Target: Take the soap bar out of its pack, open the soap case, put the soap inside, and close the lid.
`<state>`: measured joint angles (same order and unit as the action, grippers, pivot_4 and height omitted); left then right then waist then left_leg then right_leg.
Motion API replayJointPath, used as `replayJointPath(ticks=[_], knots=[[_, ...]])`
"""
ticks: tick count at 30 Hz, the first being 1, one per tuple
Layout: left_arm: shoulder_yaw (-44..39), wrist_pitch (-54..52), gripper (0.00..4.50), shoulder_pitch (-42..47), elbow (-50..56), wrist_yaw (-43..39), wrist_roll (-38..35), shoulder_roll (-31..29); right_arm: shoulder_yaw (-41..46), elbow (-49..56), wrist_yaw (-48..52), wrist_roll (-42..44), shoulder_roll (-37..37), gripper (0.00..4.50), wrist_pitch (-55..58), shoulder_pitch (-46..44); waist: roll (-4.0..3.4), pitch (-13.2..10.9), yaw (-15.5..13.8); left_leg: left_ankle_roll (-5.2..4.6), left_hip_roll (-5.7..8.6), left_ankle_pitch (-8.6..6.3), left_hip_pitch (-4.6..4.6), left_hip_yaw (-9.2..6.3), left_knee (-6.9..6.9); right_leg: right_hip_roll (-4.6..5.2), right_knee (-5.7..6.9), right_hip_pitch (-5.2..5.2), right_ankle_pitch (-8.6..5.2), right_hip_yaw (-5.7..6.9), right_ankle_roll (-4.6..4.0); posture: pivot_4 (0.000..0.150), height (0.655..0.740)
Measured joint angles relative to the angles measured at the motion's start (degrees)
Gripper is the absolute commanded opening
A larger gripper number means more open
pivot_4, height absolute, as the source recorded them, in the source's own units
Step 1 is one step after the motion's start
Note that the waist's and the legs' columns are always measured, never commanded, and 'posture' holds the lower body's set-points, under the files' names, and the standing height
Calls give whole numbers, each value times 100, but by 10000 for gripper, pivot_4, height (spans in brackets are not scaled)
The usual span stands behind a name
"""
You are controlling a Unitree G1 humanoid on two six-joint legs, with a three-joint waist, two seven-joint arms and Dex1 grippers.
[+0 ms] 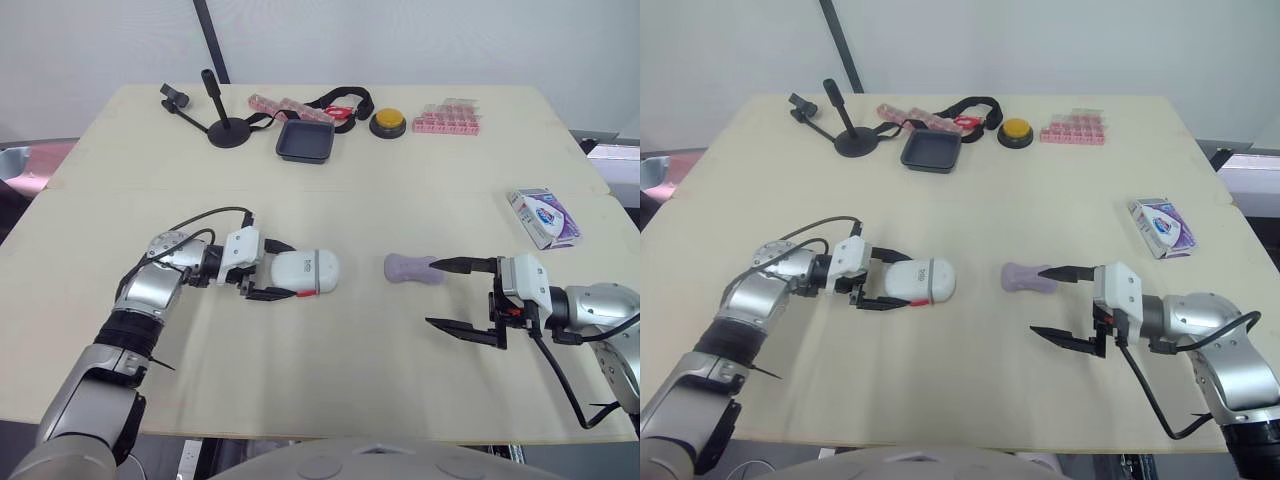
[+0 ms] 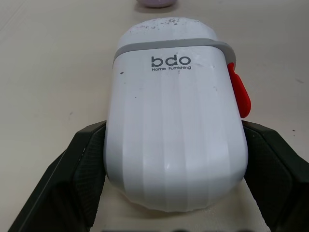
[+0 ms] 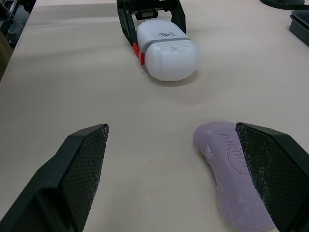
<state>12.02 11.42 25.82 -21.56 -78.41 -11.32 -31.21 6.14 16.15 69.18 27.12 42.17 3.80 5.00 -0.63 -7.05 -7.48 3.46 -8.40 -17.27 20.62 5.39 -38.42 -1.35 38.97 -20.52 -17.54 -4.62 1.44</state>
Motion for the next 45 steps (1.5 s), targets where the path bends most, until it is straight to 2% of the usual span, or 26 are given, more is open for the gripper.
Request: replayJointPath(ticks=[7,11,15,18,21,23,28,33,45], knots=[[31,351,34779,63,-86,2,102,1,1,38,-54,110,37,45000,267,-1,0,0,-2,0,0,0,2,0,-2,-1,0,0,0,-1,0,1500,7400],[-21,976,34779,35,-89,51,80,8,8,581,-305,830,229,45000,1363,-75,0,0,-2,-1,-2,0,-3,-1,-2,-1,1,0,0,-1,0,1500,7400],[-211,1482,34779,-132,276,137,-111,36,127,1272,-1077,2123,574,45000,3058,-458,0,0,-8,-1,-5,1,-37,-2,-2,-1,8,-2,0,-1,0,1500,7400],[-260,1830,34779,-230,645,197,-264,65,160,1479,-2106,3325,617,45000,4266,-891,1,1,-39,0,-1,1,-29,1,-2,-6,1,0,0,-11,0,1500,7400],[-297,2174,34779,-405,1036,350,-312,133,84,1367,-3630,4608,494,45000,5238,-1338,2,1,-81,2,12,0,-30,2,-1,-18,-10,9,0,-13,0,1500,7400],[-275,2352,34779,-521,1280,459,-322,248,-24,1114,-4720,5442,251,45000,5466,-1493,4,3,-143,5,12,-2,-32,3,0,-19,-10,10,0,-13,1,1500,7400],[-242,2437,34779,-612,1392,729,-247,285,-381,924,-6163,6732,83,45000,5621,-1765,3,2,-258,9,2,-3,-48,2,4,-18,-3,6,-1,-6,2,1500,7400],[-187,2447,34779,-601,1388,914,-210,342,-649,909,-6666,7338,84,45000,5618,-1886,4,2,-264,10,8,-4,-40,3,5,-16,-8,4,-1,-5,3,1500,7400],[-17,2450,34779,-548,1335,978,-204,350,-907,747,-7049,7970,67,45000,5463,-2064,4,3,-324,15,13,-7,4,3,4,-23,-19,-3,-1,9,4,1500,7400]])
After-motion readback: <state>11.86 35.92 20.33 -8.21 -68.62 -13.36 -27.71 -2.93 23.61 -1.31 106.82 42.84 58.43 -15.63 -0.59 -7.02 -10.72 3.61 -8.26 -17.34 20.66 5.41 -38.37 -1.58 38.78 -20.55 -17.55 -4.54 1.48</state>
